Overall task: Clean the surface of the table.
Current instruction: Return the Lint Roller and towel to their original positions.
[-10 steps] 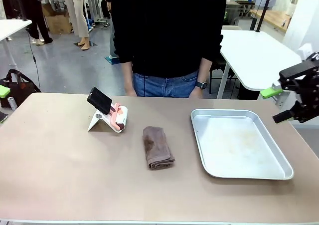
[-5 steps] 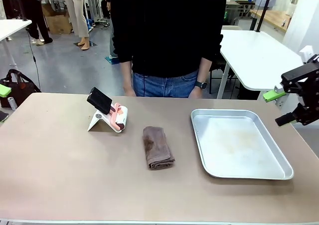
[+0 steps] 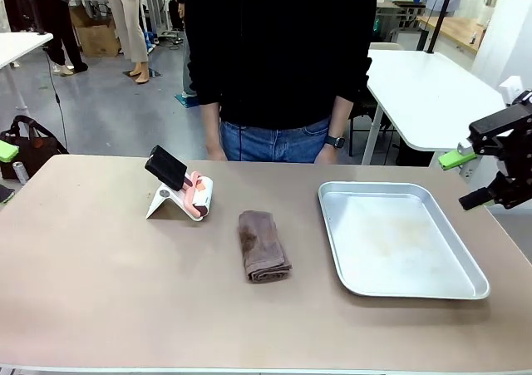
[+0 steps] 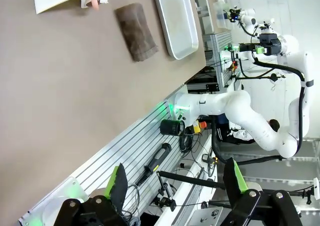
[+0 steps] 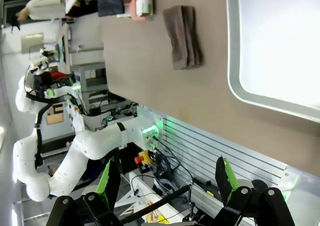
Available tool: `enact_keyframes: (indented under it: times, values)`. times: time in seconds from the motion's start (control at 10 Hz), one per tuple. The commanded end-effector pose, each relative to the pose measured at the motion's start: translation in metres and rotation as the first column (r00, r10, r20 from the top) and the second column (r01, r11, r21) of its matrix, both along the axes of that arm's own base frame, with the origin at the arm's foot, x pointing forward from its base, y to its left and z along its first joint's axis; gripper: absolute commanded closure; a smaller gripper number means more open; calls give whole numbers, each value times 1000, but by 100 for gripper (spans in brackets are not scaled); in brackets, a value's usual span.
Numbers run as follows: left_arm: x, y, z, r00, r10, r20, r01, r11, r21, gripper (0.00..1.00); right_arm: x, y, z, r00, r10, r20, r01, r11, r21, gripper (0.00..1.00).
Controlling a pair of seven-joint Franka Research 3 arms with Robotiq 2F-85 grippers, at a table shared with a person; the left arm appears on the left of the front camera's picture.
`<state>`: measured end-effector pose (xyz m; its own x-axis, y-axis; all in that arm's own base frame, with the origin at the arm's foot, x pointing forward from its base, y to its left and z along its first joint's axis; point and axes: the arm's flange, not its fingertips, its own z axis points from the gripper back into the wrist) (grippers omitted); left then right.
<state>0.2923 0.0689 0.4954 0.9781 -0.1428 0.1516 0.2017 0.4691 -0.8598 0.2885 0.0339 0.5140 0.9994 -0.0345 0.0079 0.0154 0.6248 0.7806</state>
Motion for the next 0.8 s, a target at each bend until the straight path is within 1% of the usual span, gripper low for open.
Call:
enact_keyframes:
  times: [0.0, 0.7]
  values:
    - [-2, 0, 1, 1000, -7, -1, 7, 1000, 2, 0, 1, 1, 2, 1000, -7, 11, 7, 1000, 9, 0]
    - [-2, 0, 1, 1000, -7, -1, 7, 1000, 2, 0, 1, 1, 2, 1000, -7, 11, 7, 1000, 9, 0]
